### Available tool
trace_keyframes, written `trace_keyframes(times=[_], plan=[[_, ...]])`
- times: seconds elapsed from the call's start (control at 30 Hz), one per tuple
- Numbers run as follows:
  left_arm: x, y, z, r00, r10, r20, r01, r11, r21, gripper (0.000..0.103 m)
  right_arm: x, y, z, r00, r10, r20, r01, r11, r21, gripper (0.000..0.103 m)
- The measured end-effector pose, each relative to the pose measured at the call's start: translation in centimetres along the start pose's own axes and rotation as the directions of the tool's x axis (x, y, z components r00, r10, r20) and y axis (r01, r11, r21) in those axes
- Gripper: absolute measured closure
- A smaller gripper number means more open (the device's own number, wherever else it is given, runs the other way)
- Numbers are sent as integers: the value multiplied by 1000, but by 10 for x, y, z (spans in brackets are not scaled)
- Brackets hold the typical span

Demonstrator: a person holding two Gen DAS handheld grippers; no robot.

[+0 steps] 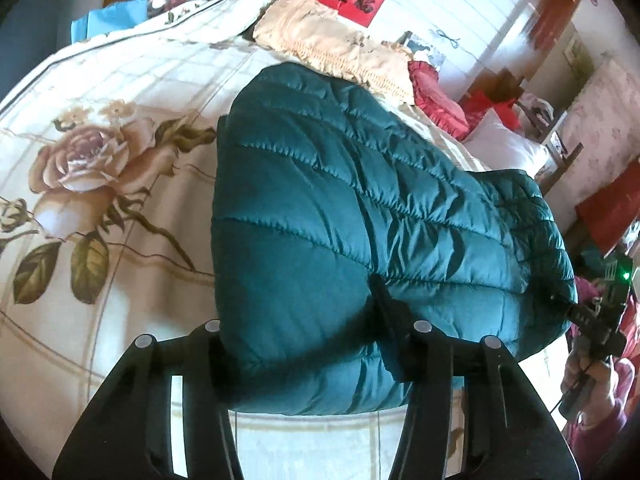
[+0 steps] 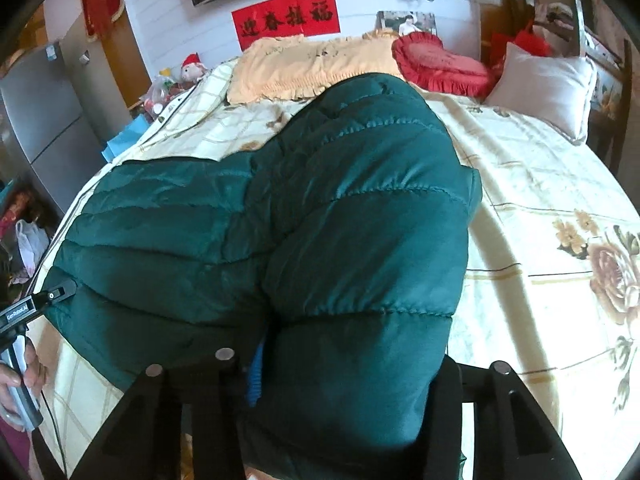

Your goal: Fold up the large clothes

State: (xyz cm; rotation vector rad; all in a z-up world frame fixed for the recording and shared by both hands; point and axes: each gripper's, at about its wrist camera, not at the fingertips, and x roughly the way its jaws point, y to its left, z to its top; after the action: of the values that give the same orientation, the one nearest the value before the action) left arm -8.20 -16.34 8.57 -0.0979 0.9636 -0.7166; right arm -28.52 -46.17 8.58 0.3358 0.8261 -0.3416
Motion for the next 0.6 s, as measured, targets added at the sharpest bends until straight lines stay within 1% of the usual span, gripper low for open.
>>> trace_keyframes(times=[0.2,0.3,0.5,0.6], plan=[[-31,-5,-15,999,-33,8,32,999,22,56,-31,3,-15,1000,22,10,-22,1000,-11,60],[-44,-7,-28,999,-32,-8,32,999,25,56,-46,6,-25,999,37,5,-37,999,-14,61],[-68,-9,-62,999,-32,-43,33,999,30,56,-71,3,-59,998,62,-20,-62,998,-22,61],[-74,-9,-79,998,-16,-55,18,999,35,56,-77,-4,-72,996,79,-36,-79,997,5,61]])
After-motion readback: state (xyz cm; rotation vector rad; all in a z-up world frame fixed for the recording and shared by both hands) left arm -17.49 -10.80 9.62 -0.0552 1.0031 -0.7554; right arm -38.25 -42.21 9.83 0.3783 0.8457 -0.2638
